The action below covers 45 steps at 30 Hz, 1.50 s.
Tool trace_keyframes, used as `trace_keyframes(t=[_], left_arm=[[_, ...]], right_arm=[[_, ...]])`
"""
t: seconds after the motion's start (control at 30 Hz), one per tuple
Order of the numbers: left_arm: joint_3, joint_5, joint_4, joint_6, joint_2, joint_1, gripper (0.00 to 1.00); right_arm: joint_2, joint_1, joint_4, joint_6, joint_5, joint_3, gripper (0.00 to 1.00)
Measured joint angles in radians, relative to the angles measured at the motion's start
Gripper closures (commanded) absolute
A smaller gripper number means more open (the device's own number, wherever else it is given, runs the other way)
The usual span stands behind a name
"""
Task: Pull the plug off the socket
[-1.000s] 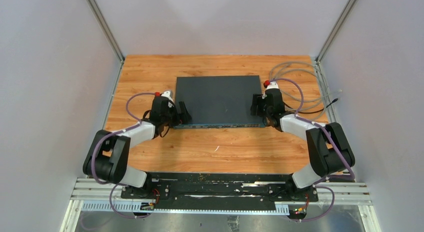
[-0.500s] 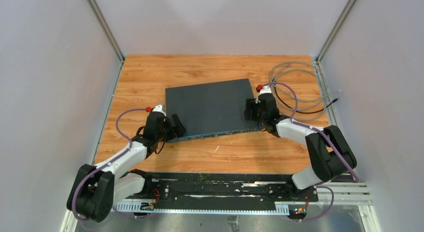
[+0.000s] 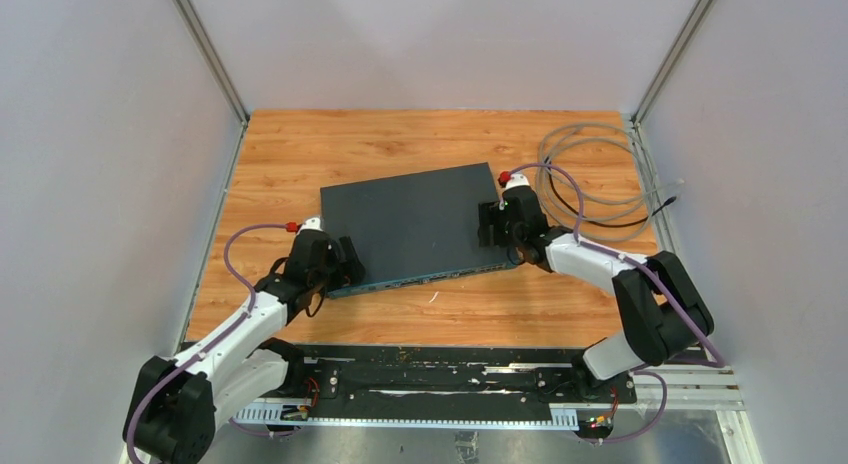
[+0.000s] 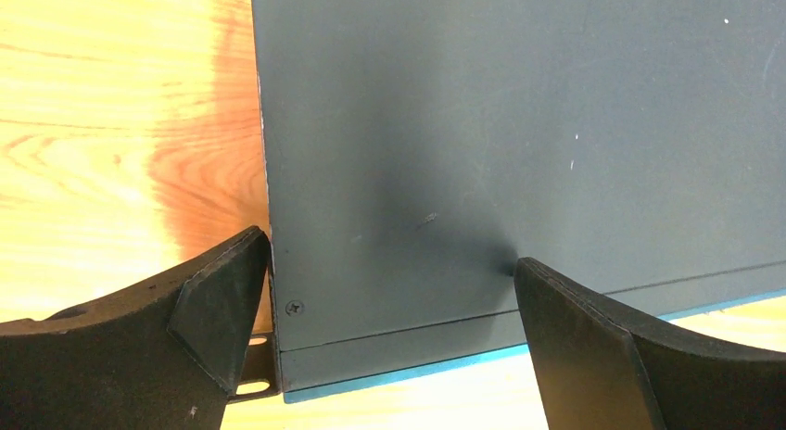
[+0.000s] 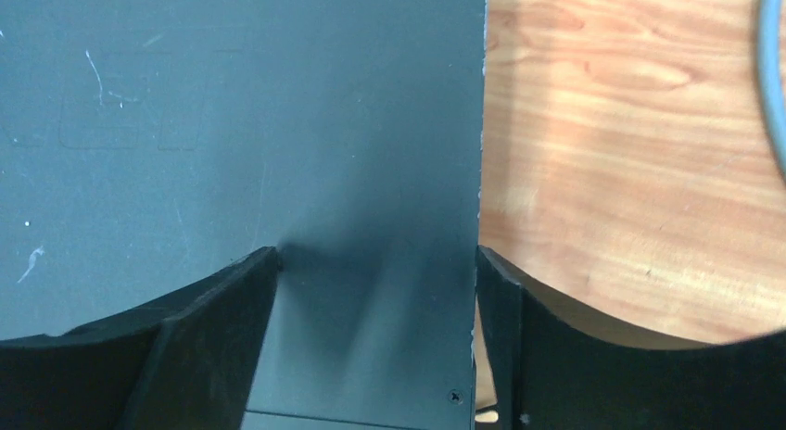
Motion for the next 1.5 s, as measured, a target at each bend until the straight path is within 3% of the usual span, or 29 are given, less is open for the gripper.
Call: trace_keyframes(t=[0.13, 0.57, 0.67, 0.83, 0.97, 1.07, 1.5], left_arm=[[0.055, -0.062, -0.107, -0.004, -0.003, -0.014, 0.0], [0.279, -0.246, -0.337, -0.003, 0.003, -0.019, 0.0], [0.297, -0.242, -0.335, 0.0, 0.021, 0.012, 0.0], [0.295, -0.189, -0.288, -0.001, 0.079, 0.09, 0.0], [0.263, -0.133, -0.207, -0.015, 0.105, 0.126, 0.0], [0.231, -0.103, -0.162, -0.026, 0.114, 0.135, 0.02], [0.098, -0.033, -0.044, -0.085, 0.117, 0.136, 0.13]], right_arm=[[-0.021, 0.046, -0.132, 0.003, 0.017, 0.041, 0.01], [-0.276, 0.117, -0.349, 0.006, 0.037, 0.063, 0.05], [-0.334, 0.217, -0.396, 0.015, 0.108, 0.055, 0.08], [-0.392, 0.485, -0.417, 0.11, 0.236, -0.015, 0.14], [-0.341, 0.647, -0.414, 0.221, 0.36, -0.063, 0.18], [-0.278, 0.699, -0.387, 0.28, 0.424, -0.065, 0.23], [-0.043, 0.741, -0.269, 0.431, 0.581, -0.025, 0.35]])
